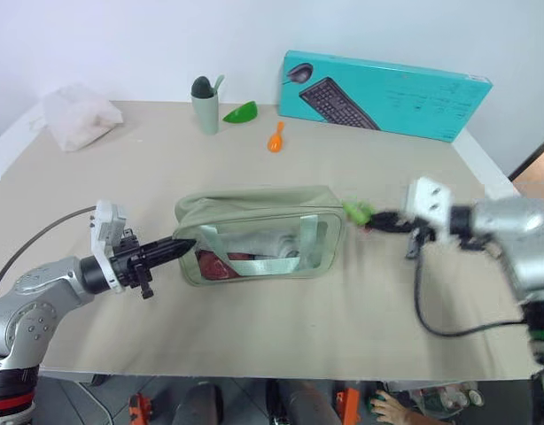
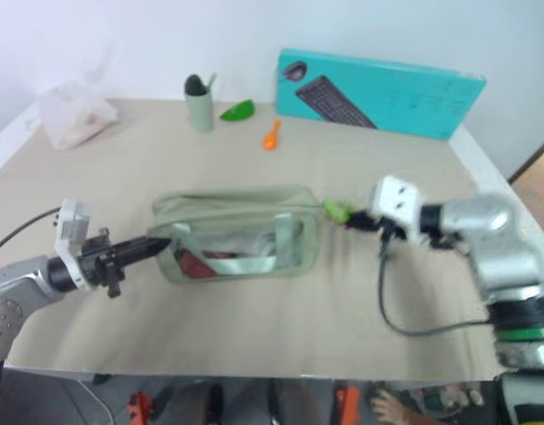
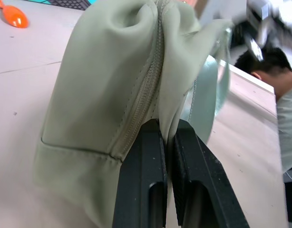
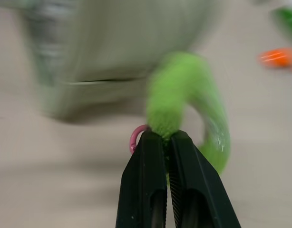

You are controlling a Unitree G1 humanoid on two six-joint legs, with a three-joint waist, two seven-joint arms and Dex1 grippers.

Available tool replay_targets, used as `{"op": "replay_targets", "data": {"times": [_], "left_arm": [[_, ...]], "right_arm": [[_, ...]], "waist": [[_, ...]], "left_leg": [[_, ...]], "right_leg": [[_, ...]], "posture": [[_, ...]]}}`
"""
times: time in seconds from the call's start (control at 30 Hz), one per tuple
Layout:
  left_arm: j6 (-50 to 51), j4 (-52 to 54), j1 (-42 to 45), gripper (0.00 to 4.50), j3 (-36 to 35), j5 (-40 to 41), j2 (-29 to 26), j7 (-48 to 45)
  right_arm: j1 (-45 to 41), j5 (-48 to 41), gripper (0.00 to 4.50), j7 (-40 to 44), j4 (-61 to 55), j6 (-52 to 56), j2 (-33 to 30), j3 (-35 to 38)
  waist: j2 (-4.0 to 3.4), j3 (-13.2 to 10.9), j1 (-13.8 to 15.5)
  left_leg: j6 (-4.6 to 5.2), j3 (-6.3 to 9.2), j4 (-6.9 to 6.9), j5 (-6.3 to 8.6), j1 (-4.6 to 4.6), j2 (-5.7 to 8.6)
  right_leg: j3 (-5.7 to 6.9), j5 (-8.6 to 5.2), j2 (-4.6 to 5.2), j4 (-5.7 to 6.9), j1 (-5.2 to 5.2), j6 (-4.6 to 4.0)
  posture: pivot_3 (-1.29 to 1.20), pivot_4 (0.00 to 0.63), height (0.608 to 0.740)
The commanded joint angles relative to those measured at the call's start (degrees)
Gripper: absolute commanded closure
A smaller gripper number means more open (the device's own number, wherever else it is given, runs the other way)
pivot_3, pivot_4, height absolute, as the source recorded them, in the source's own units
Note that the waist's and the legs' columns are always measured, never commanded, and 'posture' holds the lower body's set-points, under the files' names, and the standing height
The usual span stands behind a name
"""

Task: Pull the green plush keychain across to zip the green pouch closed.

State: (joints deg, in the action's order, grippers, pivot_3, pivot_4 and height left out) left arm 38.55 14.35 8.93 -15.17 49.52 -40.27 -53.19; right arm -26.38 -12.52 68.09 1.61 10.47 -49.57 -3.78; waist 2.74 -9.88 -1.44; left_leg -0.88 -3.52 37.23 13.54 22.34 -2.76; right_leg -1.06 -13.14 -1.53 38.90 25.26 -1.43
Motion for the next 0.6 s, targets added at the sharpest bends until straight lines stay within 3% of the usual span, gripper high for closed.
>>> {"op": "replay_targets", "data": {"times": [0.03,0.07,0.1,0.13,0.23,0.43,0.5,0.6], "left_arm": [[1.7,-1.1,1.1,4.5,-2.0,0.3,-0.6,2.6],[2.1,-1.3,1.4,4.5,-2.0,0.1,-0.6,3.3],[2.1,-1.4,1.7,4.5,-1.9,-0.3,-0.5,3.8],[1.9,-1.4,2.0,4.5,-1.9,-0.7,-0.4,4.2],[0.8,-1.6,2.3,4.5,-1.9,-1.5,-0.1,4.6],[2.5,-1.9,4.4,2.33,-4.0,1.9,0.2,5.4],[2.8,-1.4,4.5,1.69,-5.3,3.4,0.4,6.0],[3.4,0.7,3.7,0.66,-8.6,6.1,0.0,7.4]], "right_arm": [[0.4,-2.5,4.47,-4.8,-3.2,5.6,5.2,-0.1],[0.1,-2.6,4.47,-5.1,-3.3,5.8,6.0,-0.1],[-0.2,-2.6,3.82,-5.3,-3.2,5.9,6.4,-0.1],[-0.7,-2.3,3.68,-5.6,-2.8,6.0,6.6,0.0],[-2.7,-2.5,2.61,-5.8,-0.7,6.0,7.0,1.0],[-7.0,-7.2,0.44,-5.2,2.0,7.0,5.6,7.2],[-6.6,-8.2,0.0,-4.6,1.4,7.5,4.7,8.6],[-4.5,-10.8,0.0,-2.7,-0.1,8.4,2.3,11.7]], "waist": [[-0.17,-0.1,-0.6],[-0.16,-0.1,-0.6],[-0.16,-0.1,-0.6],[-0.16,-0.1,-0.5],[-0.19,-0.1,-0.5],[-0.19,-0.1,-0.5],[-0.18,-0.1,-0.4],[-0.18,-0.1,-0.4]], "left_leg": [[-0.01,-0.05,0.02,-0.01,-0.06,0.0],[-0.03,-0.04,0.02,-0.04,-0.08,-0.02],[-0.04,0.01,0.02,-0.06,-0.11,-0.05],[-0.05,0.04,0.06,-0.07,-0.12,-0.09],[-0.01,0.04,0.05,-0.12,-0.11,-0.08],[-0.01,0.02,0.03,-0.11,0.01,-0.07],[-0.01,0.03,0.03,-0.1,0.12,-0.04],[-0.03,0.01,0.02,-0.02,0.13,-0.01]], "right_leg": [[-0.05,0.03,-0.02,0.09,0.0,0.03],[-0.04,0.06,-0.06,0.09,0.0,0.07],[-0.03,0.09,-0.12,0.09,-0.02,0.09],[0.0,0.12,-0.18,0.09,-0.04,0.09],[0.0,0.15,-0.19,0.09,-0.03,0.08],[-0.01,0.14,-0.2,0.07,0.05,0.01],[-0.01,0.13,-0.16,0.06,0.1,0.0],[-0.03,0.06,-0.09,0.01,0.09,0.03]], "posture": [[0.0,0.15,0.74],[0.0,0.15,0.74],[0.0,0.15,0.74],[0.0,0.15,0.74],[0.0,0.15,0.74],[0.0,0.15,0.74],[0.0,0.15,0.74],[0.0,0.15,0.74]]}}
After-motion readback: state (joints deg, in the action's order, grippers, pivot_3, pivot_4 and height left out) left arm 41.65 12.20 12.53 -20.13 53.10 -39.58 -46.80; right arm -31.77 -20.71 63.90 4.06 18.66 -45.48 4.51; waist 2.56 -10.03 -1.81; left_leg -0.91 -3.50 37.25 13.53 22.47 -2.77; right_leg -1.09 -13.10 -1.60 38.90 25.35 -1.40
